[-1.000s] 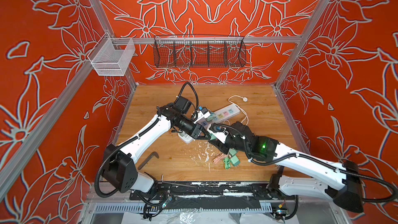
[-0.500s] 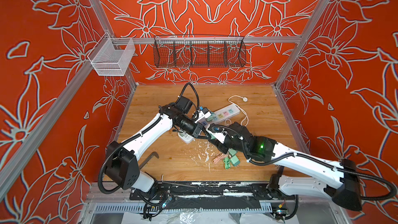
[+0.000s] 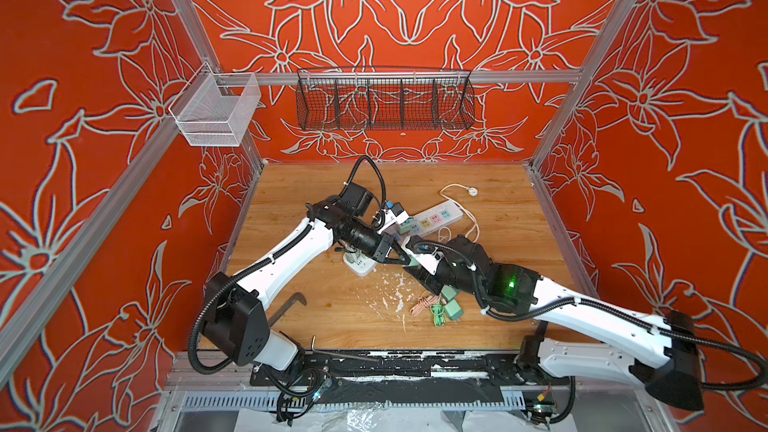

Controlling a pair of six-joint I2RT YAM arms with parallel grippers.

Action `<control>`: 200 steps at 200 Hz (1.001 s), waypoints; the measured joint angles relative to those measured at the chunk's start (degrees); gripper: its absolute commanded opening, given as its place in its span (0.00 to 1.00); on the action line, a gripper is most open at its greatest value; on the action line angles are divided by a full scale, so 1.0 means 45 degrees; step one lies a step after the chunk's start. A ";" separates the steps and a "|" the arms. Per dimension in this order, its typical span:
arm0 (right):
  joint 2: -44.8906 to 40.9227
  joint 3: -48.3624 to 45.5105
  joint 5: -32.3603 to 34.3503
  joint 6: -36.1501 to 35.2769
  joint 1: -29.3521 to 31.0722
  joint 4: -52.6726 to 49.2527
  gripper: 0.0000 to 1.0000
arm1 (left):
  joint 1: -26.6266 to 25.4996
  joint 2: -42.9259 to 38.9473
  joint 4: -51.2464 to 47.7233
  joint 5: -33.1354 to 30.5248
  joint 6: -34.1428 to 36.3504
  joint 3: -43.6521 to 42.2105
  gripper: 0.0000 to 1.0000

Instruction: Insert the plug

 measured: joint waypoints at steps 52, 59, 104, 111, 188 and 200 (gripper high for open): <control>-0.1331 -0.0257 -0.0369 0.1180 0.0068 0.0355 0.87 | 0.0442 -0.0301 0.2030 -0.0087 -0.0495 -0.0476 0.00; -0.1681 -0.0384 -0.0471 0.1394 0.0078 0.0403 0.88 | 0.0529 -0.0432 0.2414 -0.0117 -0.0617 -0.0627 0.00; -0.3555 -0.0860 -0.0481 0.2992 0.0000 0.0355 0.95 | 0.1020 -0.1190 0.4464 -0.0277 -0.1258 -0.1190 0.00; -0.3691 -0.0860 -0.0486 0.3327 -0.0107 0.0306 0.96 | 0.1078 -0.1336 0.4745 -0.0282 -0.1345 -0.1302 0.00; -0.3614 -0.1355 -0.3512 0.7159 -0.3419 0.0617 0.95 | 0.1637 -0.2628 0.6669 0.0321 -0.1919 -0.2079 0.00; -0.3385 -0.1525 -0.4337 0.7611 -0.3784 0.1039 0.94 | 0.1734 -0.2696 0.6887 0.0559 -0.2021 -0.2098 0.00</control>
